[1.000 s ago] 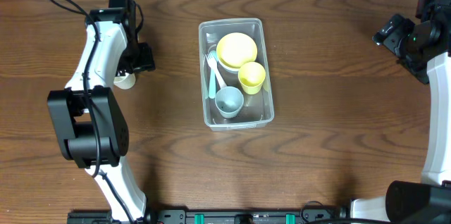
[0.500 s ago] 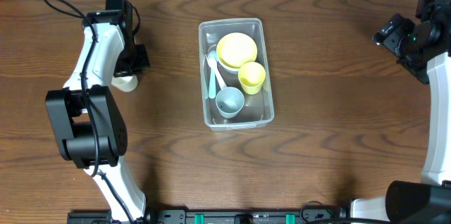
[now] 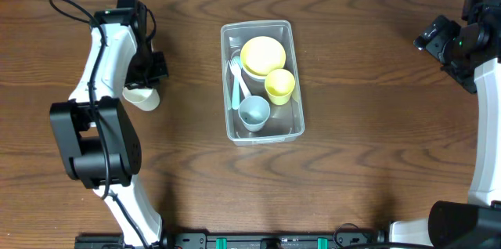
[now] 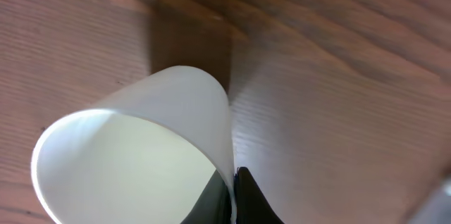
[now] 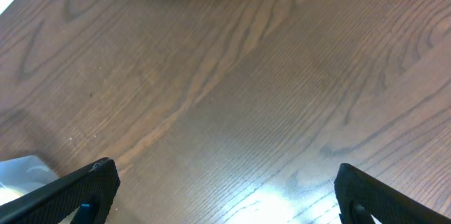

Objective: Pack container
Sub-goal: 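Move the left gripper to the white cup and grasp it, then carry the white cup with the left gripper over the container's right corner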

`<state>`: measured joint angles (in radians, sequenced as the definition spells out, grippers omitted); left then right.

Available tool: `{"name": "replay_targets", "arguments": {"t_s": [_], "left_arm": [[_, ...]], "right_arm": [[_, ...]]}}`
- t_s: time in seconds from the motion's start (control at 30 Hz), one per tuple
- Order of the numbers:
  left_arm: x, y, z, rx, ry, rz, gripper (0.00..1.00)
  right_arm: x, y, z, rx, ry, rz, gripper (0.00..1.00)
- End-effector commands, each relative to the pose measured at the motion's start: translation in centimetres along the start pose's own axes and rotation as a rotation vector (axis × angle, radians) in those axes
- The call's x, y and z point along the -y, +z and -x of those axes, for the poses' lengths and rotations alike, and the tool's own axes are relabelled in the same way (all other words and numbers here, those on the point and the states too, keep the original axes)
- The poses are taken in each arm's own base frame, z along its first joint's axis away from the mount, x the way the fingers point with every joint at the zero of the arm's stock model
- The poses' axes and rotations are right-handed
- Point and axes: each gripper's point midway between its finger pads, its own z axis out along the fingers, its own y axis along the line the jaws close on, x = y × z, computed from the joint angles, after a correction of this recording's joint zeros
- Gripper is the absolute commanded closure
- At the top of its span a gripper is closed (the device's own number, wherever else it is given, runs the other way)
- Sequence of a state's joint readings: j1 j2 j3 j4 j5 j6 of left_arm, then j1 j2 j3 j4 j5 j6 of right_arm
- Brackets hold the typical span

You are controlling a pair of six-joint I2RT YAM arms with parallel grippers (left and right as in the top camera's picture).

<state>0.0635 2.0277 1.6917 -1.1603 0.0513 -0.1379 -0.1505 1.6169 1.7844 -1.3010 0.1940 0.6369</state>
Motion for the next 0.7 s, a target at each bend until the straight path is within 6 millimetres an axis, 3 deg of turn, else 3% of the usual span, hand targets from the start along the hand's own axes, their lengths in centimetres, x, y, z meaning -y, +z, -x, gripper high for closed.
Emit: {"name": "replay_targets", "arguments": {"t_s": [0.0, 0.17, 0.23, 0.37, 0.47, 0.67], "left_arm": [[2.6, -6.4, 0.2, 0.135, 0.035, -0.119, 0.94], [6.5, -12.7, -2.4, 0.275, 0.168, -0.223, 0.94], [8.9, -15.4, -4.4, 0.332, 0.256, -0.274, 0.94], [13.1, -18.4, -8.3, 0.396, 0.419, -0.328, 0.94], [16.1, -18.8, -11.4, 0.383, 0.537, -0.353, 0.94], [20.9, -16.8, -16.9, 0.291, 0.738, -0.355, 0.94]], "right_arm": [[0.2, 0.2, 0.0, -0.002, 0.015, -0.009, 0.01], [0.2, 0.2, 0.0, -0.002, 0.015, -0.009, 0.01], [0.2, 0.2, 0.0, -0.002, 0.015, -0.009, 0.01], [0.2, 0.2, 0.0, -0.003, 0.015, -0.009, 0.01], [0.2, 0.2, 0.0, -0.002, 0.015, -0.009, 0.01], [0.2, 0.2, 0.0, -0.002, 0.015, -0.009, 0.01]]}}
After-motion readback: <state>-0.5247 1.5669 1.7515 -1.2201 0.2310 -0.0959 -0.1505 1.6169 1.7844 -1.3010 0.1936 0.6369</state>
